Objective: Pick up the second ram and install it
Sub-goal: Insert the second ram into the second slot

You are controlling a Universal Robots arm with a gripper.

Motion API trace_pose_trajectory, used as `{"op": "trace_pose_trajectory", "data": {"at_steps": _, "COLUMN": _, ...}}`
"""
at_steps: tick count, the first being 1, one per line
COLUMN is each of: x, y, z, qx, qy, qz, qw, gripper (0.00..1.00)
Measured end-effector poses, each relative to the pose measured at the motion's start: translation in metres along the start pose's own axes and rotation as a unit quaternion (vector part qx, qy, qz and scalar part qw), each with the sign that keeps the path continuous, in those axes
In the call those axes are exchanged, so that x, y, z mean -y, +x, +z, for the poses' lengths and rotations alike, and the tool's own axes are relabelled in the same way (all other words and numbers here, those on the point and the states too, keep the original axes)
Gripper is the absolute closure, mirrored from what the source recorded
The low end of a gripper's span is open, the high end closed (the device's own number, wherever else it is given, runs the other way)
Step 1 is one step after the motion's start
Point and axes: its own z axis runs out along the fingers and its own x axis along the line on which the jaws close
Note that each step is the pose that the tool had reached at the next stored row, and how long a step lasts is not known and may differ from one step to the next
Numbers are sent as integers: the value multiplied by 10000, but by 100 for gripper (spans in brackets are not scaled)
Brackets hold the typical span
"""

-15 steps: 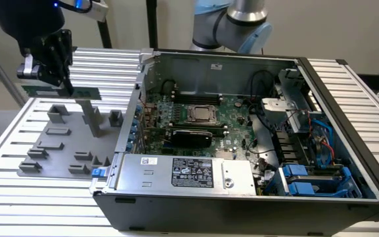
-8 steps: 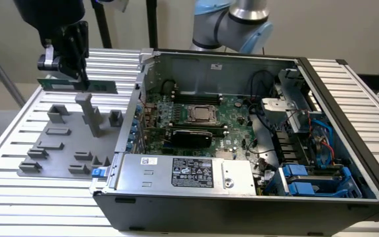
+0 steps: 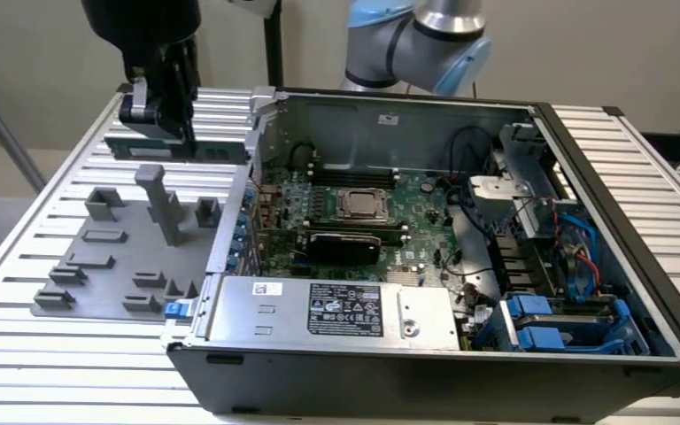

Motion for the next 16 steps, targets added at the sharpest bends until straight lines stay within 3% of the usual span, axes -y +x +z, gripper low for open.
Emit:
{"op": "trace_pose_trajectory", "data": {"at_steps": 7, "x": 321, "y": 0, "z": -19, "qx": 40, "qy": 1, "qz": -1, "qw": 10000, "gripper": 100}}
{"op": "trace_pose_trajectory", "data": {"at_steps": 16, "x": 730, "y": -7, "z": -33, "qx": 63, "qy": 0, "qz": -2, "qw": 10000, "gripper": 100}}
